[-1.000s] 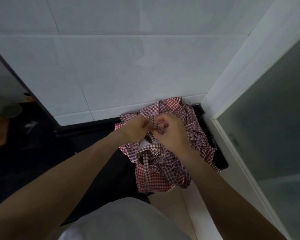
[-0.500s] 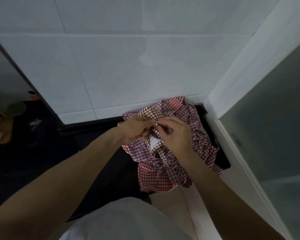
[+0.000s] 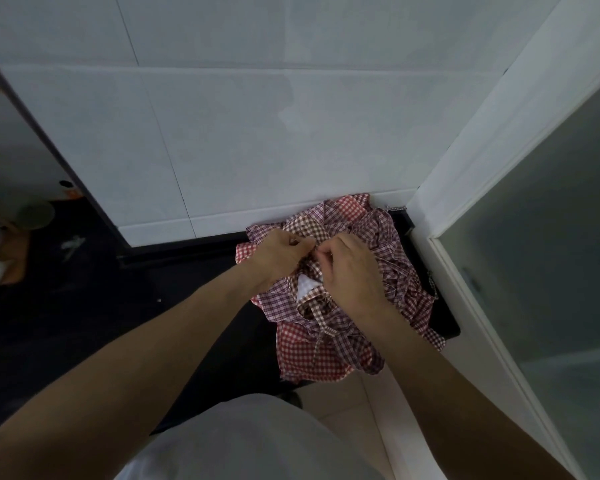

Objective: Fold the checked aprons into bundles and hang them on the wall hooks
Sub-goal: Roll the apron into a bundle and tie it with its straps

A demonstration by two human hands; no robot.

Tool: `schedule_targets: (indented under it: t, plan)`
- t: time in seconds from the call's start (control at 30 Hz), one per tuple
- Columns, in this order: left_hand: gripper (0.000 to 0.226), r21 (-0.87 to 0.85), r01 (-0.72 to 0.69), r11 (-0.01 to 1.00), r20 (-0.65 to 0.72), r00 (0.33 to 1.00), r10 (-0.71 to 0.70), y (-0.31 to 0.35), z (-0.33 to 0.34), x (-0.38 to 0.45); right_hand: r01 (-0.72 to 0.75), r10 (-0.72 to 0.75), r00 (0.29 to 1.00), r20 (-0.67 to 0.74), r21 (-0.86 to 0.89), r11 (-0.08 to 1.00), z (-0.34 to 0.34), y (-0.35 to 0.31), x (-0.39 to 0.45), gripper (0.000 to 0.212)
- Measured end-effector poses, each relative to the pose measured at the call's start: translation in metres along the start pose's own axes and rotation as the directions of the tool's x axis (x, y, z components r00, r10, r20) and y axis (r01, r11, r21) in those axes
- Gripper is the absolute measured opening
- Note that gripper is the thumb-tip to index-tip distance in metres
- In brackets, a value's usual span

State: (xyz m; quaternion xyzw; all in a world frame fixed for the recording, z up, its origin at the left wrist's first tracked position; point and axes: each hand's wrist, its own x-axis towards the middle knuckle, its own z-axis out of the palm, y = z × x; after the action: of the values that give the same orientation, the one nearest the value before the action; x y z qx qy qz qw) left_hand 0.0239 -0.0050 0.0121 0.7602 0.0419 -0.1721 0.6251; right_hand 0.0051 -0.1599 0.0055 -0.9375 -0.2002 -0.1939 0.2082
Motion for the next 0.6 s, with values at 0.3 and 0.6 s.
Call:
schedule_targets:
  t: [0.3,0.6]
  plan:
    - [0.02,0.547,-0.2,0.813,0.0,0.971,0.239,-0.021,-0.003,0.012,-0.081,0.071,0.987,0.144,0.063,0.995,0.016,0.001,-0.007,0.013]
    - [0.019,0.662,-0.208,0.72,0.0,0.961,0.277,-0.039,-0.019,0.018,-0.163,0.118,0.949,0.291,0.133,0.978,0.04,0.012,-0.018,0.016]
